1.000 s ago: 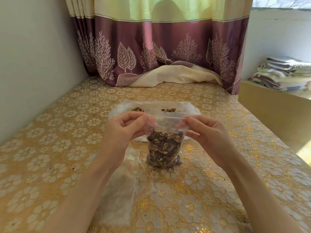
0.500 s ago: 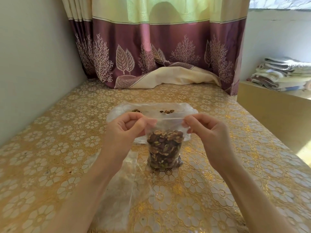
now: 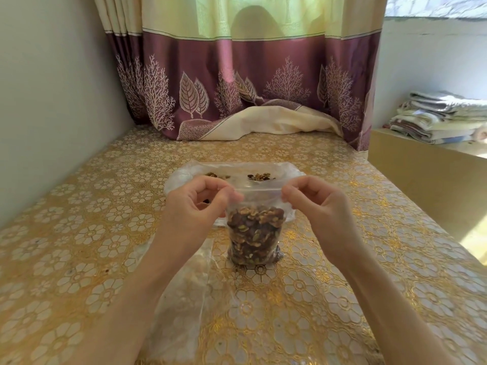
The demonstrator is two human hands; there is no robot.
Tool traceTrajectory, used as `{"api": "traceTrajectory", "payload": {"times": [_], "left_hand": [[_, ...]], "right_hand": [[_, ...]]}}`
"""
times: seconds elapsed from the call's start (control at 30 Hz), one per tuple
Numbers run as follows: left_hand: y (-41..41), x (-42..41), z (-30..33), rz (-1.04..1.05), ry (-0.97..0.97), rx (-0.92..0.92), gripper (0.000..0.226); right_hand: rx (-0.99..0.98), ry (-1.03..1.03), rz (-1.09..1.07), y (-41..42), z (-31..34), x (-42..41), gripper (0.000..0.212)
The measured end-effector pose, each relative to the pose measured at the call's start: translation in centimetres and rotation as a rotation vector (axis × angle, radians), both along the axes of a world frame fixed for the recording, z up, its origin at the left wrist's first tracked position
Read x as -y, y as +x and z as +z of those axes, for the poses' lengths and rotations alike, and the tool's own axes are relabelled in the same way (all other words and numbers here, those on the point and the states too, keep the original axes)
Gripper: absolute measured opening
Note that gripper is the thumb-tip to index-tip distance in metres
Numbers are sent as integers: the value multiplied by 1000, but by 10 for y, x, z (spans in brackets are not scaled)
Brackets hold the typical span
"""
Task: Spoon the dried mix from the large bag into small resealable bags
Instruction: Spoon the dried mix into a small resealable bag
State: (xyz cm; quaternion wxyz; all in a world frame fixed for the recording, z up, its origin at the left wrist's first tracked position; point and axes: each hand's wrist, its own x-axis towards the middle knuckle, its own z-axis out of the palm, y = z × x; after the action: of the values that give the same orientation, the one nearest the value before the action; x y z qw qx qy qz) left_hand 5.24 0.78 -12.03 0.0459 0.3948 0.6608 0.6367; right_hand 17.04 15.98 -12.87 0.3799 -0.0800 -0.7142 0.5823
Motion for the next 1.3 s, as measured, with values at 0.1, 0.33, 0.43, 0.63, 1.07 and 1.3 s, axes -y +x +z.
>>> {"api": "traceTrajectory", "payload": {"times": [0.1, 0.33, 0.43, 0.63, 1.07, 1.3], "left_hand": [[1, 0, 1, -11, -1, -24, 9], [6, -1, 2, 0, -11, -102, 14], [4, 1, 2, 3, 1, -105, 13], [0, 3, 1, -8, -7, -102, 1], [0, 3, 3, -52, -49, -144, 9], [7, -1, 5, 41, -62, -283, 19]], "right_hand": [[-2, 27, 1, 1, 1, 0, 15], [26, 113, 51, 1, 2, 4, 21], [20, 116, 62, 2, 2, 5, 21], [-7, 82, 45, 3, 5, 4, 25], [0, 117, 42, 1, 5, 10, 19], [-3, 149, 24, 1, 6, 9, 24]]}}
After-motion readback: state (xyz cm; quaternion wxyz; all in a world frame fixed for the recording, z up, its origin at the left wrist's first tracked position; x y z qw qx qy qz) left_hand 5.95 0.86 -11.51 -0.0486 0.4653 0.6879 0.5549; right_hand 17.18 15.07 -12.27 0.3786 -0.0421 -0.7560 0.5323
